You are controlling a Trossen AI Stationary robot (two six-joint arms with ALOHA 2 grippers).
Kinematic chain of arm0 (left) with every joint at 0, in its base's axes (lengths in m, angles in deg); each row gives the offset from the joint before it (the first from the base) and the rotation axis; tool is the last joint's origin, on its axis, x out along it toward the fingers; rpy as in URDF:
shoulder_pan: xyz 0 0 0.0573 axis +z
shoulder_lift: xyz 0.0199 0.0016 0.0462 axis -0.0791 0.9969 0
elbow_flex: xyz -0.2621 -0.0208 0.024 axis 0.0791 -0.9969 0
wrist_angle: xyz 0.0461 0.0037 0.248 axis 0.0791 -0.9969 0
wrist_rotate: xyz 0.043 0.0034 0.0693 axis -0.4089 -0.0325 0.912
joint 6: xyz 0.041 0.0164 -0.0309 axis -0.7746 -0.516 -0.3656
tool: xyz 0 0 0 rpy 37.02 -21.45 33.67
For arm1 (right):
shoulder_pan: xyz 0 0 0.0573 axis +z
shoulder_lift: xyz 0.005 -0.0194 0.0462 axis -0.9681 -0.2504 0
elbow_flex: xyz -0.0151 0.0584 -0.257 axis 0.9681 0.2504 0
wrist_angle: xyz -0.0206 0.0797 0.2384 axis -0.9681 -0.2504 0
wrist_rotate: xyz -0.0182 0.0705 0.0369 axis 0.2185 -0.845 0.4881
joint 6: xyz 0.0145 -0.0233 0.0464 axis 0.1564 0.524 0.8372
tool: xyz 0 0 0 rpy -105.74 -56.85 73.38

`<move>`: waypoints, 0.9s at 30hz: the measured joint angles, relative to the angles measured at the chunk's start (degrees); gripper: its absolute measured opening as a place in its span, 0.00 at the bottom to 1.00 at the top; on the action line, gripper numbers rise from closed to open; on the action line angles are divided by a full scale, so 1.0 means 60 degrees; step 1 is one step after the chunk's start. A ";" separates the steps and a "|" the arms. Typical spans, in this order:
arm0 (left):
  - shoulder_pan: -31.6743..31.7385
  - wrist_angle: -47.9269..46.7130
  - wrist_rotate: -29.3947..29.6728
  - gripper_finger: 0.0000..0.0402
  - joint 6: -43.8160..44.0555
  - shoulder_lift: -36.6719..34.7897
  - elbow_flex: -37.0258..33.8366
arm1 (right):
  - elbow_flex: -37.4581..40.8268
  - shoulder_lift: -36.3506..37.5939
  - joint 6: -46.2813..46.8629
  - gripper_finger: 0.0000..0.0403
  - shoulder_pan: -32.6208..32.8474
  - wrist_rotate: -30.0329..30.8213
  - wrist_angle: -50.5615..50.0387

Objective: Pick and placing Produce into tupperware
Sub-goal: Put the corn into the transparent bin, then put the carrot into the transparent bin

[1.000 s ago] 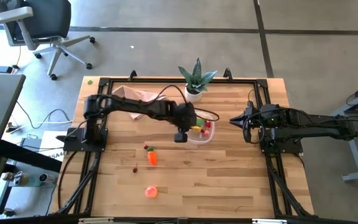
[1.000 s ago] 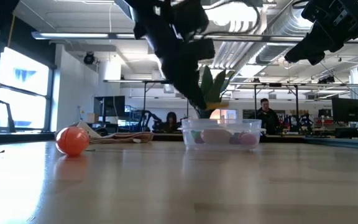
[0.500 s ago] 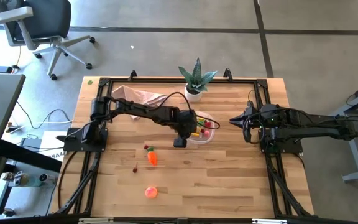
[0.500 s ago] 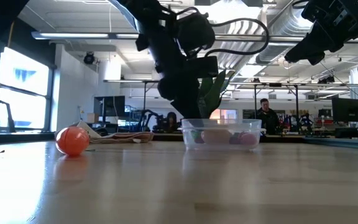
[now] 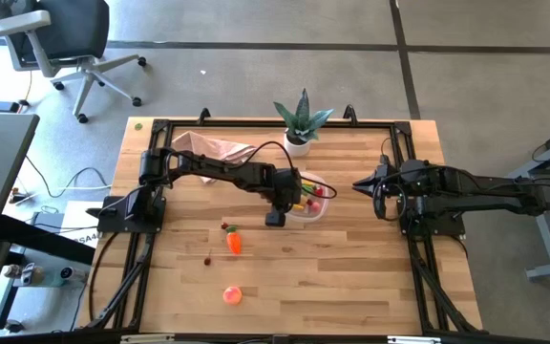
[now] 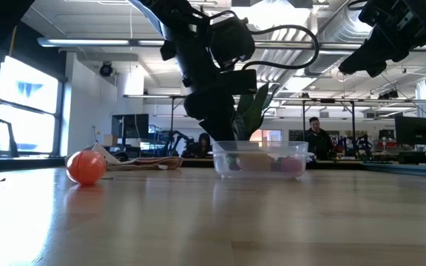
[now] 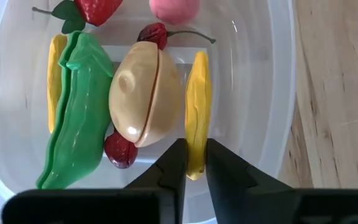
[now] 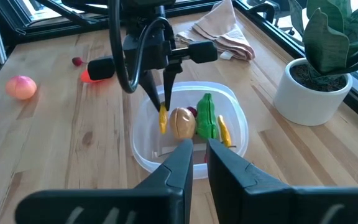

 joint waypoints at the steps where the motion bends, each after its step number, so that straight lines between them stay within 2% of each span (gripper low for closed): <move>1: 0.0000 0.0001 0.0004 0.14 0.0004 0.0000 0.0000 | -0.0004 0.0000 0.0000 0.09 0.0000 0.0000 0.0004; 8: 0.0004 0.0025 0.0078 0.28 0.0265 0.0000 0.0000 | -0.0004 0.0000 0.0000 0.09 0.0000 0.0000 0.0004; 13: -0.0001 -0.0179 0.0080 0.32 0.0335 0.0004 0.0153 | -0.0001 -0.0004 0.0000 0.09 0.0000 0.0004 0.0002; 20: -0.0086 -0.2590 0.0109 0.33 0.0736 0.0004 0.1668 | -0.0001 -0.0001 -0.0003 0.09 0.0004 0.0001 0.0004; 27: -0.0720 -0.5211 0.0296 0.33 0.0913 -0.0546 0.3306 | -0.0002 -0.0001 0.0000 0.09 0.0003 0.0000 0.0004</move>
